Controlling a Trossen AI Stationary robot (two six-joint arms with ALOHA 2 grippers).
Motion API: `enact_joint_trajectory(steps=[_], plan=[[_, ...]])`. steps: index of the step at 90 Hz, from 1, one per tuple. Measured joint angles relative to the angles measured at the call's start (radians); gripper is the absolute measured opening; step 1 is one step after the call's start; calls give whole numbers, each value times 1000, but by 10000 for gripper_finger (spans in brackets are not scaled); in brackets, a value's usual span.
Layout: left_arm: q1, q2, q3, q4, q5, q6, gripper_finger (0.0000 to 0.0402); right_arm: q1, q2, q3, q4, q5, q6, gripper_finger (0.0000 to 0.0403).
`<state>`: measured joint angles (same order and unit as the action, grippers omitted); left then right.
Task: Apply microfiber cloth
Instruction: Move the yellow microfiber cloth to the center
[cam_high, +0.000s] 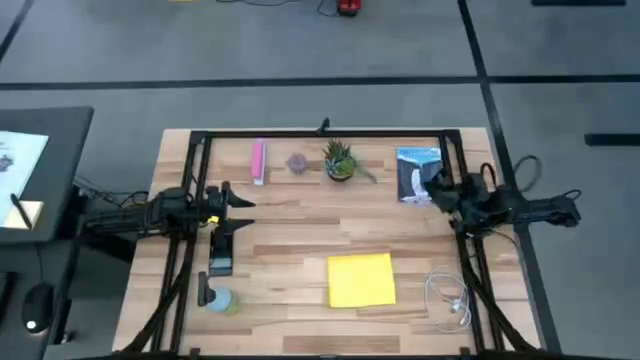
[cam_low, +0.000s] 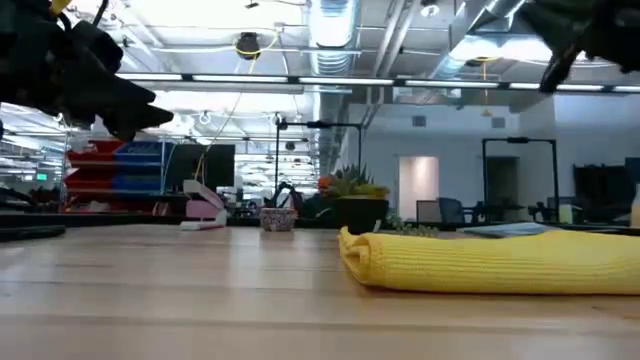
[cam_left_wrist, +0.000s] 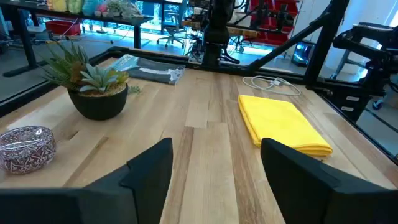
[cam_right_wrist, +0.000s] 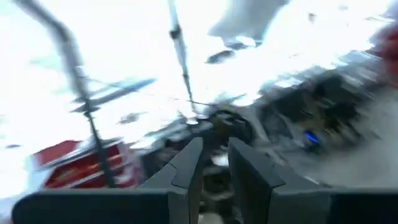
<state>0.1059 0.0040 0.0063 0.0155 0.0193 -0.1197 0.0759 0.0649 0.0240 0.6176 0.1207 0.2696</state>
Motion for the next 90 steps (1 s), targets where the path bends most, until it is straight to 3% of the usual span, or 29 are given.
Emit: enact_joint_trajectory(steps=[10,36,49,59,71,90], plan=[[0,0,0,0,0,0,223,2,61,62,34,-97,-14,66],[0,0,0,0,0,0,223,2,374,251,-8,-124,-21,66],[0,0,0,0,0,-22,223,19,538,354,-60,-142,-125,66],[0,0,0,0,0,-50,223,37,634,438,-125,-142,-236,66],[0,0,0,0,0,-70,223,42,728,527,-219,-119,-255,66],[0,0,0,0,0,-124,223,46,882,713,-543,-115,-252,90]])
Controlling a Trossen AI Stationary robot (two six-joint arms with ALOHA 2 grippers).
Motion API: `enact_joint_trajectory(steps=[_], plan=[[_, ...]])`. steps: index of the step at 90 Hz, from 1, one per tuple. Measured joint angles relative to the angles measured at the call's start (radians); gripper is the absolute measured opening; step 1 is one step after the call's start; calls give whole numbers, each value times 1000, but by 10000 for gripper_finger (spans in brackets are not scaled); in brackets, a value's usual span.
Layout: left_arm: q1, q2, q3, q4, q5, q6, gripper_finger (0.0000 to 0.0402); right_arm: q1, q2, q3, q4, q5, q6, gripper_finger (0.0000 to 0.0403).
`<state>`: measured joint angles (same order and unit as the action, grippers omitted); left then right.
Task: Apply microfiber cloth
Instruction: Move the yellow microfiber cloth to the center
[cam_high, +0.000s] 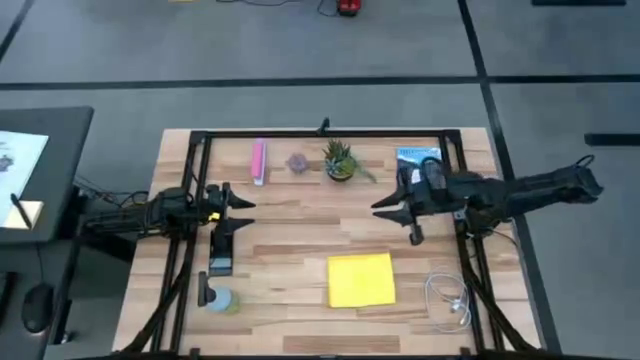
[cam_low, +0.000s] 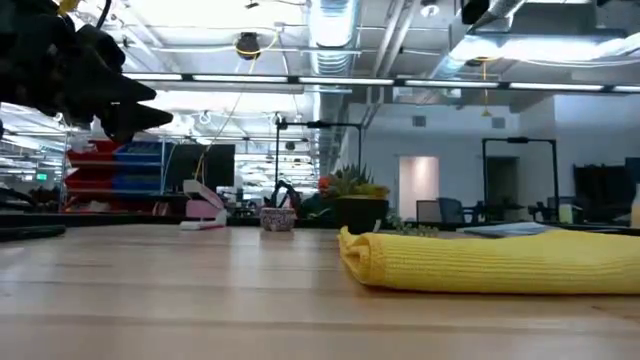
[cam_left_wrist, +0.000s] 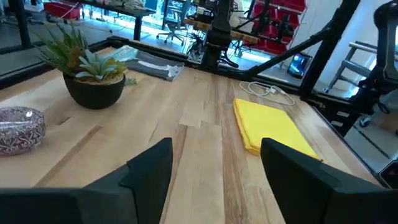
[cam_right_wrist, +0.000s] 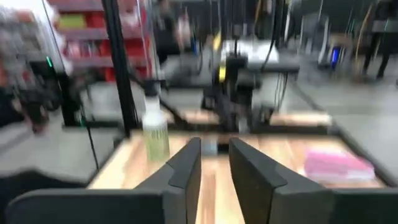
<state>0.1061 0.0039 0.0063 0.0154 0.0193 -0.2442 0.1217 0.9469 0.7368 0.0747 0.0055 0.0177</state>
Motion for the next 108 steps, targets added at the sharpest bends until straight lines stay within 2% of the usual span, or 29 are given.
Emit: enact_joint_trajectory(steps=[17,33,44,55,64,82,89,97,108], plan=[[0,0,0,0,0,-8,223,89,160,97,-139,-6,11,167],[0,0,0,-1,-4,-18,223,214,352,97,-213,-9,206,249],[0,0,0,-1,-5,-60,223,291,512,97,-165,11,282,268],[0,0,0,-1,-5,-76,223,339,653,97,-139,106,336,269],[0,0,0,-1,-5,-70,223,361,750,97,-146,186,383,263],[0,0,1,-2,-6,-58,223,372,874,103,-109,228,424,240],[-1,1,18,-34,-36,-27,223,376,900,105,-92,247,426,221],[-9,13,61,-108,-121,-15,223,376,903,105,-97,269,438,176],[-21,37,143,-167,-198,46,223,371,859,103,-166,269,442,69]])
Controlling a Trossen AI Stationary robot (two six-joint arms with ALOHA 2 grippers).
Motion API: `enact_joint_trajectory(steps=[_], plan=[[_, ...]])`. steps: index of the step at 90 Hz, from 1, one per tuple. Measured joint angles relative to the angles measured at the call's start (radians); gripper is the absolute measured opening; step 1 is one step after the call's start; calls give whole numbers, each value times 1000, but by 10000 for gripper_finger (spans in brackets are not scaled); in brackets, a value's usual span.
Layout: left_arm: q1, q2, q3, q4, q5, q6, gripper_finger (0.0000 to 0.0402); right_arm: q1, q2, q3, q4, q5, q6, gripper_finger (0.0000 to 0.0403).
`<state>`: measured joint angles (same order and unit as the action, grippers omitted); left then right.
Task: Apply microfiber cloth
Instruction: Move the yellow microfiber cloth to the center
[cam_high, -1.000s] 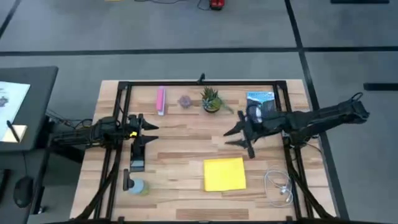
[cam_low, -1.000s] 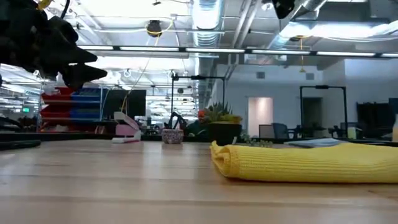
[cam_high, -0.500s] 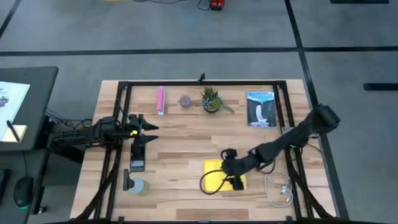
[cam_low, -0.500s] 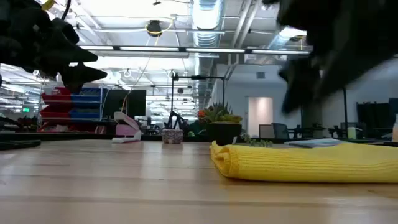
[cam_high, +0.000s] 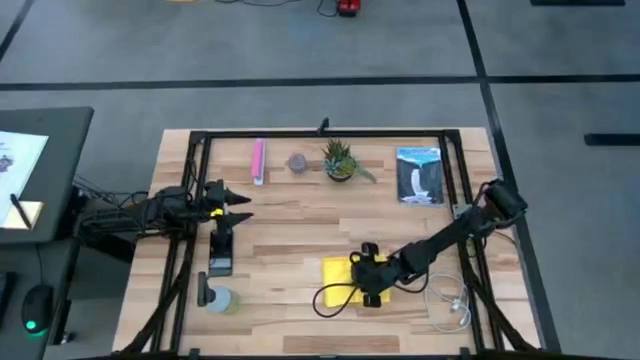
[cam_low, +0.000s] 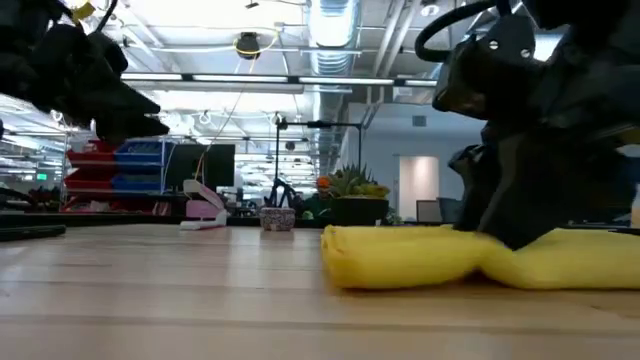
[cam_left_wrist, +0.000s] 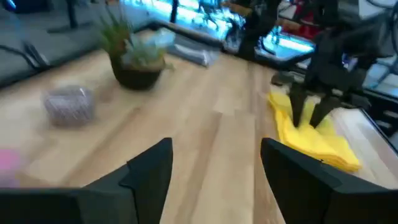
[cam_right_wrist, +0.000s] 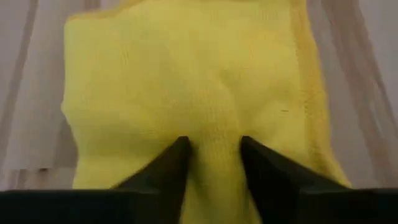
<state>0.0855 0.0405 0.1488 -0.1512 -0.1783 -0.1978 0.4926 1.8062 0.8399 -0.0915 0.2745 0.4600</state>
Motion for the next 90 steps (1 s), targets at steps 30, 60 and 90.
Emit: enact_joint_trajectory(steps=[30,60,90], plan=[[-33,172,225,-208,-182,82,223,-89,-251,-9,-116,101,80,4],[-85,412,424,-302,-177,75,223,-294,-128,57,111,-52,-354,1],[-122,477,649,-524,-178,-15,223,-422,48,199,153,-204,-563,8]])
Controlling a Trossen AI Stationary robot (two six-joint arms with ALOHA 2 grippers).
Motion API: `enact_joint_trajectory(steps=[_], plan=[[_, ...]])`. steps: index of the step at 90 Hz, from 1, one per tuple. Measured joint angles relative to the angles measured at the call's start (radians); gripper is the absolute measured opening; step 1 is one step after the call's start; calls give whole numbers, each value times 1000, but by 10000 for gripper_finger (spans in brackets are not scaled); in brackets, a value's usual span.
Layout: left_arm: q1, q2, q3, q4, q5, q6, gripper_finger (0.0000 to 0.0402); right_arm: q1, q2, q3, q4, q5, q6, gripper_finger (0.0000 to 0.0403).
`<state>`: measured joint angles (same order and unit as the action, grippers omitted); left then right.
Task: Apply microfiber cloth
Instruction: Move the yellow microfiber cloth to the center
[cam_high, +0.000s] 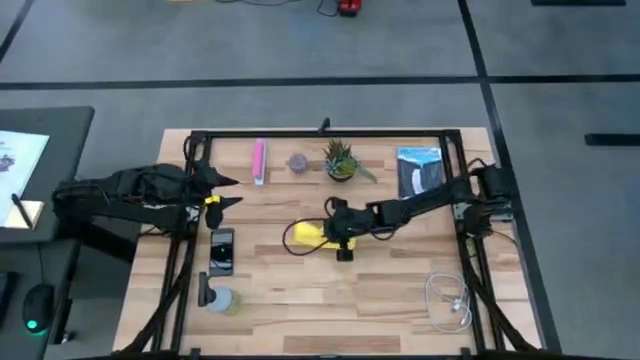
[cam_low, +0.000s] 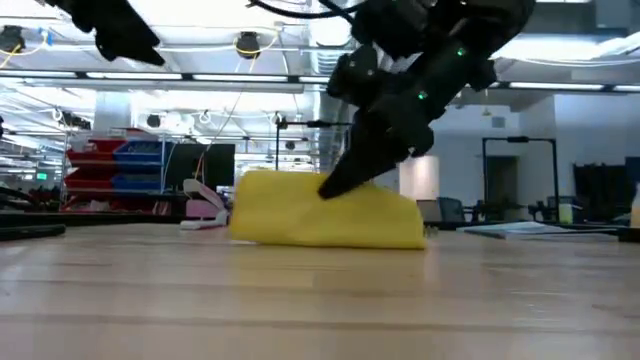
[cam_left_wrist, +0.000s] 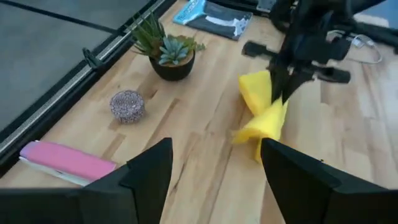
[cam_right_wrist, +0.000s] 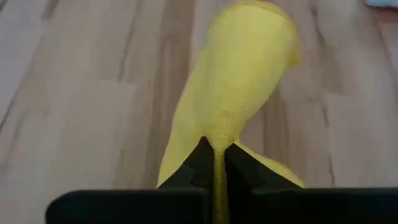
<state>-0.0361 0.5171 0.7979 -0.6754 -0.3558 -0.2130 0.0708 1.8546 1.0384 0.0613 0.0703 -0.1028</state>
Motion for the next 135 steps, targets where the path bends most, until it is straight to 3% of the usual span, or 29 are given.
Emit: enact_joint_trajectory(steps=[15,23,36,54,76,89,113,135], plan=[[-5,-3,17,-57,3,-295,223,-10,39,-1,-41,-5,0,49],[-5,-2,17,-75,17,-376,223,-12,31,4,-41,-28,5,87],[-5,0,21,-95,121,-356,223,-21,-18,1,-86,-48,14,167],[-5,-1,84,-157,117,-292,223,4,-114,4,-81,-56,93,245],[-5,0,114,-181,90,-262,223,68,90,1,-37,-88,190,229],[-5,0,114,-212,89,-270,223,88,127,16,29,-144,285,211],[-5,0,114,-206,89,-274,223,86,21,42,41,-17,321,193],[-5,7,139,-274,88,-244,223,42,165,39,116,36,374,191]])
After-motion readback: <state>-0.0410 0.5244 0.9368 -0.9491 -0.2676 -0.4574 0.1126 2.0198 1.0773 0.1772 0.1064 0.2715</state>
